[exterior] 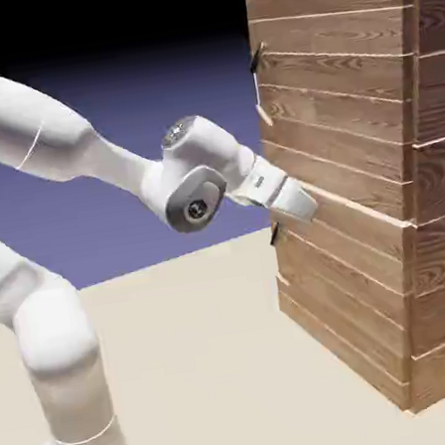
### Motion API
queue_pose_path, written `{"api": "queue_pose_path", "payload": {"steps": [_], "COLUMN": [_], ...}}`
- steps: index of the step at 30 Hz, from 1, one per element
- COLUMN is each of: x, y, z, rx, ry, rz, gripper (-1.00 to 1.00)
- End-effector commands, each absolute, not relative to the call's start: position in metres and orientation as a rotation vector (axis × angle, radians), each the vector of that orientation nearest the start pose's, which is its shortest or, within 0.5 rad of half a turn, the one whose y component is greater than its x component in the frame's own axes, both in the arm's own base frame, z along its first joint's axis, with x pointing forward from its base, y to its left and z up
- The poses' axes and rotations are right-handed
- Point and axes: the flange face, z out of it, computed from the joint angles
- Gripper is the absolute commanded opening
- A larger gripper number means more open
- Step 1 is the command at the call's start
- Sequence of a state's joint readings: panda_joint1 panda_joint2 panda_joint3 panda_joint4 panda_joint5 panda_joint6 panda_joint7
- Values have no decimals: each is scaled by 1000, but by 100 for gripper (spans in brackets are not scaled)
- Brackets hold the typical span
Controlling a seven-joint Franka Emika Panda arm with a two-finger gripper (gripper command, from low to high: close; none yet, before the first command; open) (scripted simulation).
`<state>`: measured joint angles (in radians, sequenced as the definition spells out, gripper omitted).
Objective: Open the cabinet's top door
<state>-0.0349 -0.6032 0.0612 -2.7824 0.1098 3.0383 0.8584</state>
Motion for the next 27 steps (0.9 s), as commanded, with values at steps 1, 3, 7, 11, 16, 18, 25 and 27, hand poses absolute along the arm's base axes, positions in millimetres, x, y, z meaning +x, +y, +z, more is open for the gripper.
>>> {"api": "queue_pose_path", "payload": {"steps": [1, 3, 7, 11, 16, 18, 25, 27], "x": [389, 387, 381, 373, 362, 357, 343, 341], "y": [3, 3, 6, 13, 27, 35, 68, 80], "z": [494, 513, 547, 579, 611, 622, 648, 651], "rx": [-2210, -2054, -1732, -1412, -1030, -886, -429, -311], "ry": [1215, 1335, 1523, 1650, 1736, 1752, 1746, 1732], "rz": [-1045, -1034, -987, -907, -770, -705, -440, -355], "gripper": [0, 0, 0, 0, 0, 0, 0, 0]}}
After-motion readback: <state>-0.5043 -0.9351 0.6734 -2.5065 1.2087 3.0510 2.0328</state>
